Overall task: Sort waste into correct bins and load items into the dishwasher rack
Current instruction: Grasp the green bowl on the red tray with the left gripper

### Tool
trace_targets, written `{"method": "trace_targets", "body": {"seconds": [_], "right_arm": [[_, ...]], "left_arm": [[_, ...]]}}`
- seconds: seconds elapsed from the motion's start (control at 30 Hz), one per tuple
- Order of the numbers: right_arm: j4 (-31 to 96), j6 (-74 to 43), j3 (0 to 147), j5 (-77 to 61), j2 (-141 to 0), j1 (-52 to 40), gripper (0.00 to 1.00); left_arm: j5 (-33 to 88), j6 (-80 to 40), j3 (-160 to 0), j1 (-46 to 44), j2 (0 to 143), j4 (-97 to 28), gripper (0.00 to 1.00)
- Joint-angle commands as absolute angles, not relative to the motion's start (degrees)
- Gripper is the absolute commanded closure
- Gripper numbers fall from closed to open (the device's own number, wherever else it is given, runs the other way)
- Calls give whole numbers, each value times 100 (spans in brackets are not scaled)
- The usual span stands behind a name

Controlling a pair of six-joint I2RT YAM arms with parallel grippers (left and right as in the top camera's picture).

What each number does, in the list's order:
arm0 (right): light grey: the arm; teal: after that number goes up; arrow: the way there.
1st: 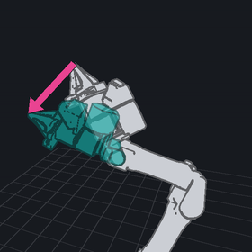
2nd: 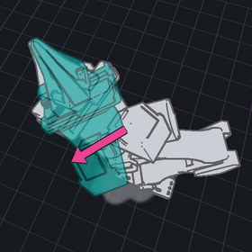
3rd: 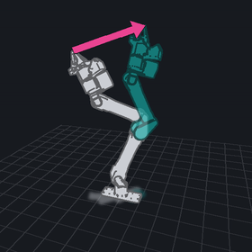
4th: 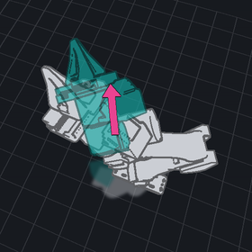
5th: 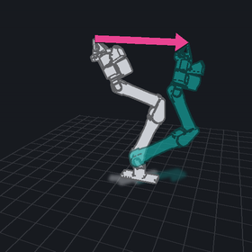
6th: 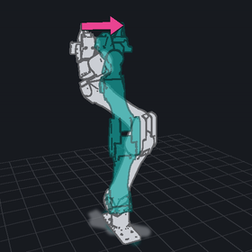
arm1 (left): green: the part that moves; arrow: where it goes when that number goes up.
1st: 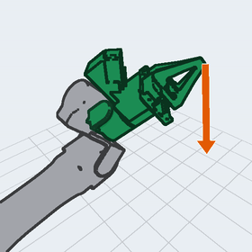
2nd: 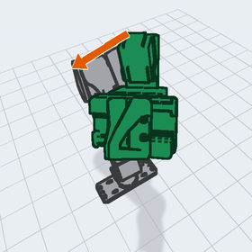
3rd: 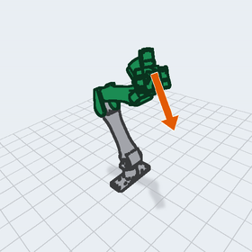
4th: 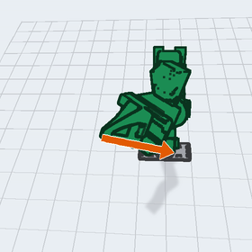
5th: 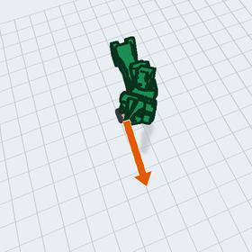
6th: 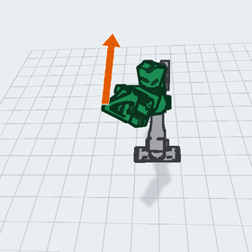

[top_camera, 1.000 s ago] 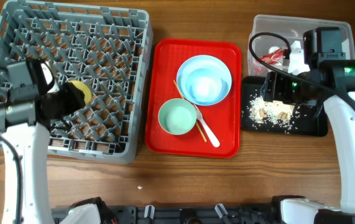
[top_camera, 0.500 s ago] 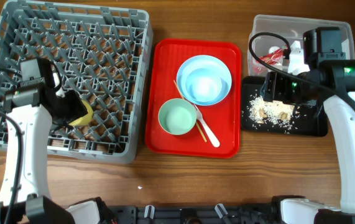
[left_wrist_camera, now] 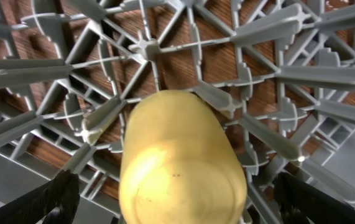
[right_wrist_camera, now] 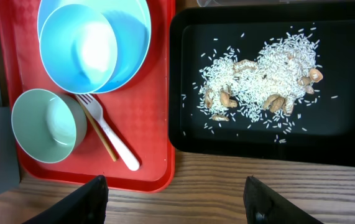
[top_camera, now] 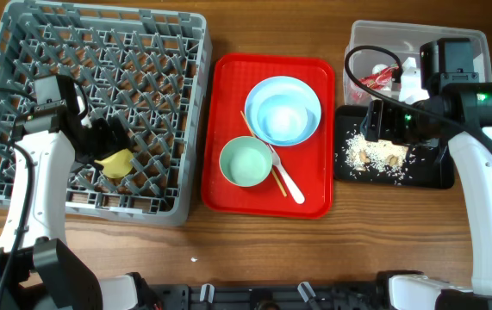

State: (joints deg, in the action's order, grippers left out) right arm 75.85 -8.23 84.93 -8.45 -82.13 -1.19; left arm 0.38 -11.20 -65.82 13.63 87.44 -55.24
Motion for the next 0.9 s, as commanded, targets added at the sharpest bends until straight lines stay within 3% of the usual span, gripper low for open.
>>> {"method": "trace_targets", "body": {"seconds": [0.0,0.03,0.1,0.2,0.4,0.57,0.87], "right_arm": [[7599,-749,8538,-727,-8195,-110,29],[7603,-751,8538,-729,-8195,-108,28],[7627,-751,8538,-819,-8195,-110,12],[7612,-751,8538,-1046,-8195,-108,0],[7566,-1240,8556,-582,-8173,-23,0],[7380,-1347,8593,-1417,-7964,1173,0],[7428,-1199,8576,-1420,-7972,1544,0]], "left_arm": [[473,-1070,-6910,1372,8582,-5509,0],[652,-1070,-7013,1363,8484,-5509,0],[893,-1072,-7223,1291,8237,-5498,0],[985,-1072,-7343,921,7800,-5360,0],[1015,-1096,-7343,-801,7550,-5140,0],[1302,-1111,-7341,-2493,7865,-4451,0],[558,-1111,-7341,-3951,9271,-4093,3]]}}
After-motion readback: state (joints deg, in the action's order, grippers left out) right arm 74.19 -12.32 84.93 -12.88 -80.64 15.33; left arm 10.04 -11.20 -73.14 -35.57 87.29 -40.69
